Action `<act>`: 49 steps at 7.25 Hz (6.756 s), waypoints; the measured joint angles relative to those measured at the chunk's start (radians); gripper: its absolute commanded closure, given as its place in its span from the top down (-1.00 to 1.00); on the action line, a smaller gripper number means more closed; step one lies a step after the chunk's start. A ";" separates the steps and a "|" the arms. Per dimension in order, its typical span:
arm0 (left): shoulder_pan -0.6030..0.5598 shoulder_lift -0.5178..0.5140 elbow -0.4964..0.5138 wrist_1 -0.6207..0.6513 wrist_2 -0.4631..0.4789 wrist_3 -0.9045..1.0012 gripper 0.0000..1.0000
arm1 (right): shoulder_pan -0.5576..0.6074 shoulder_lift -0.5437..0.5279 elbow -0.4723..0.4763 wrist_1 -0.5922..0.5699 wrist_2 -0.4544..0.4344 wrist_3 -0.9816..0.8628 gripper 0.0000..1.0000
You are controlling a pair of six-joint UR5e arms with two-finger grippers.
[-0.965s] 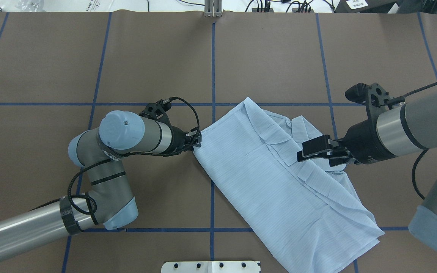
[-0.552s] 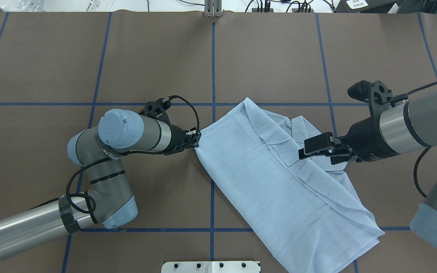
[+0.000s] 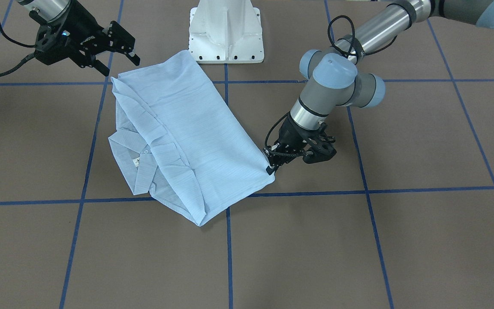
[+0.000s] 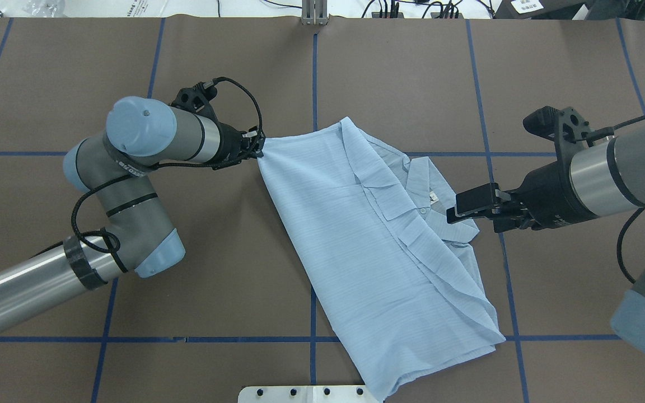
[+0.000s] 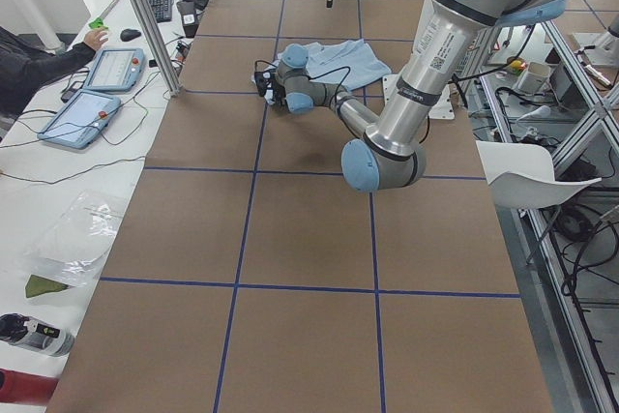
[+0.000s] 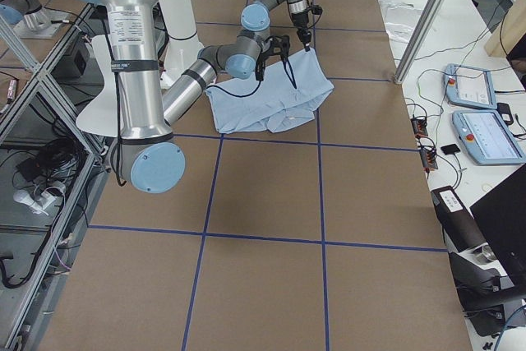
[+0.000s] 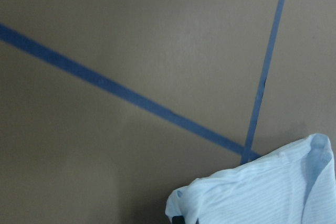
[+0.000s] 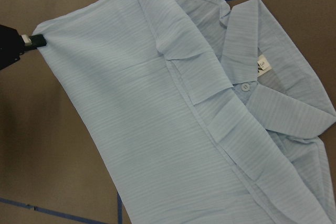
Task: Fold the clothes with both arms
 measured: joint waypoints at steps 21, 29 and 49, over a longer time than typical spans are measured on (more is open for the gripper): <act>-0.163 -0.015 0.154 -0.205 -0.035 0.223 1.00 | -0.135 0.181 -0.128 -0.123 -0.235 -0.081 1.00; -0.159 0.186 -0.262 0.046 -0.122 0.222 1.00 | -0.395 0.411 -0.385 -0.453 -0.631 -0.356 1.00; -0.131 0.157 -0.245 0.048 -0.118 0.211 1.00 | -0.374 0.373 -0.434 -0.462 -0.588 -0.447 1.00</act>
